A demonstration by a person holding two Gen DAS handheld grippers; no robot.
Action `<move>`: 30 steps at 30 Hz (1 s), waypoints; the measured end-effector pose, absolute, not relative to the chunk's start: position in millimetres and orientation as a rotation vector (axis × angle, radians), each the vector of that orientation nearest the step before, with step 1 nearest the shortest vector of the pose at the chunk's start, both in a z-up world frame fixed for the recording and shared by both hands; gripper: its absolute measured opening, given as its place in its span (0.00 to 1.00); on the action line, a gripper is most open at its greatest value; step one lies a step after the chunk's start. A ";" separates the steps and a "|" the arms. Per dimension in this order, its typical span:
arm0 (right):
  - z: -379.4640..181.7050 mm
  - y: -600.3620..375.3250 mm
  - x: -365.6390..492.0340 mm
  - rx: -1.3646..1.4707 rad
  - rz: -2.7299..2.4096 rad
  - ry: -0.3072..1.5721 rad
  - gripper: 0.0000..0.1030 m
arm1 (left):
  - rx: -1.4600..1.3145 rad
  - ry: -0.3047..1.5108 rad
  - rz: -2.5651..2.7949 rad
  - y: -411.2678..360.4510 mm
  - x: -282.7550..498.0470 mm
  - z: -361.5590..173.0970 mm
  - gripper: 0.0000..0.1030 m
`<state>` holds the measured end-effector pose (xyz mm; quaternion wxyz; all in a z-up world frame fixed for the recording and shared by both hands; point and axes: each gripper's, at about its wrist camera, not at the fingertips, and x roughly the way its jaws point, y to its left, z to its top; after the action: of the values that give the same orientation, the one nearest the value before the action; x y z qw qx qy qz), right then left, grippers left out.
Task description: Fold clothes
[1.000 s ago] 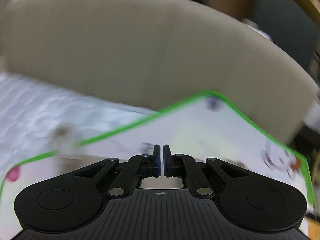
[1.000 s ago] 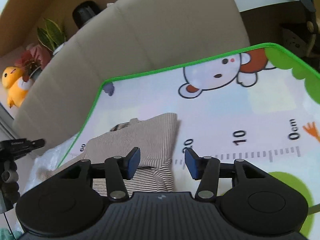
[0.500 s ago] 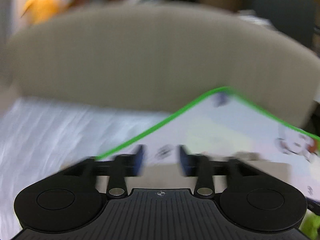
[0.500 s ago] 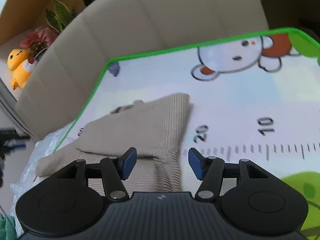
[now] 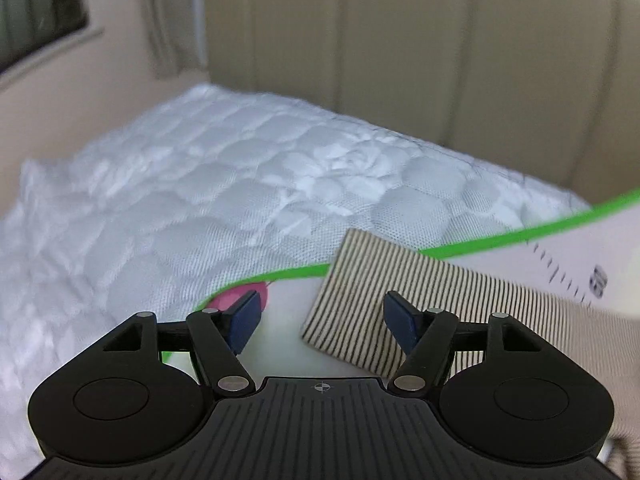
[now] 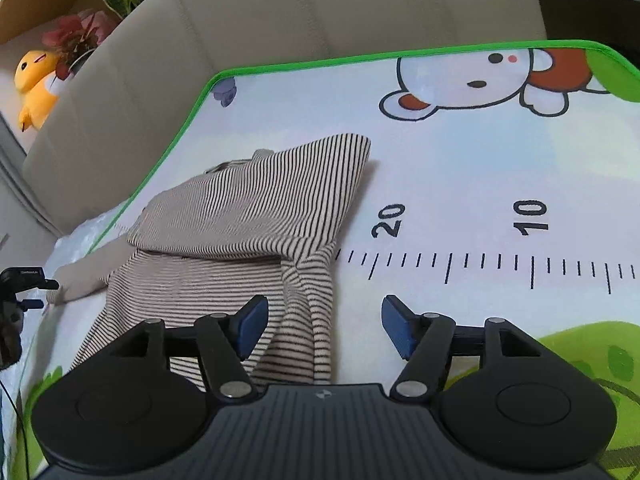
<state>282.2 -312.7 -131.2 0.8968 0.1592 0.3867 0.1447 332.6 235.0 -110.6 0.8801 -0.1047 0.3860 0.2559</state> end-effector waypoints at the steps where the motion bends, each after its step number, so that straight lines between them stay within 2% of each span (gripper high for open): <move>1: -133.1 -313.7 282.9 0.340 0.301 0.802 0.62 | -0.231 0.820 0.527 237.9 332.5 -112.0 0.65; 3: -136.2 -315.6 283.6 0.351 0.318 0.796 0.67 | -0.227 0.849 0.513 236.2 333.3 -114.4 0.44; 5: -138.8 -316.4 282.4 0.342 0.346 0.779 0.70 | -0.192 0.888 0.500 225.2 339.6 -120.2 0.39; 8: -141.3 -315.8 277.8 0.307 0.375 0.750 0.70 | -0.024 0.900 0.476 193.8 350.8 -113.1 0.08; 16: -142.5 -322.6 276.5 0.345 0.394 0.734 0.70 | 0.063 0.630 0.121 75.7 362.9 16.5 0.07; 19: -142.1 -323.1 274.6 0.352 0.385 0.733 0.70 | 0.047 0.580 -0.027 22.6 355.8 46.7 0.07; 25: -141.4 -330.3 267.5 0.429 0.353 0.732 0.70 | 0.043 0.611 -0.267 -69.0 344.4 55.6 0.07; 30: -139.6 -334.3 259.8 0.477 0.324 0.731 0.71 | -0.019 0.692 -0.375 -104.3 340.0 43.4 0.07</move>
<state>259.8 -334.3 -139.6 0.8936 0.2300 0.3522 0.1564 340.0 -104.3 43.4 0.9235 -0.0091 0.3372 -0.1827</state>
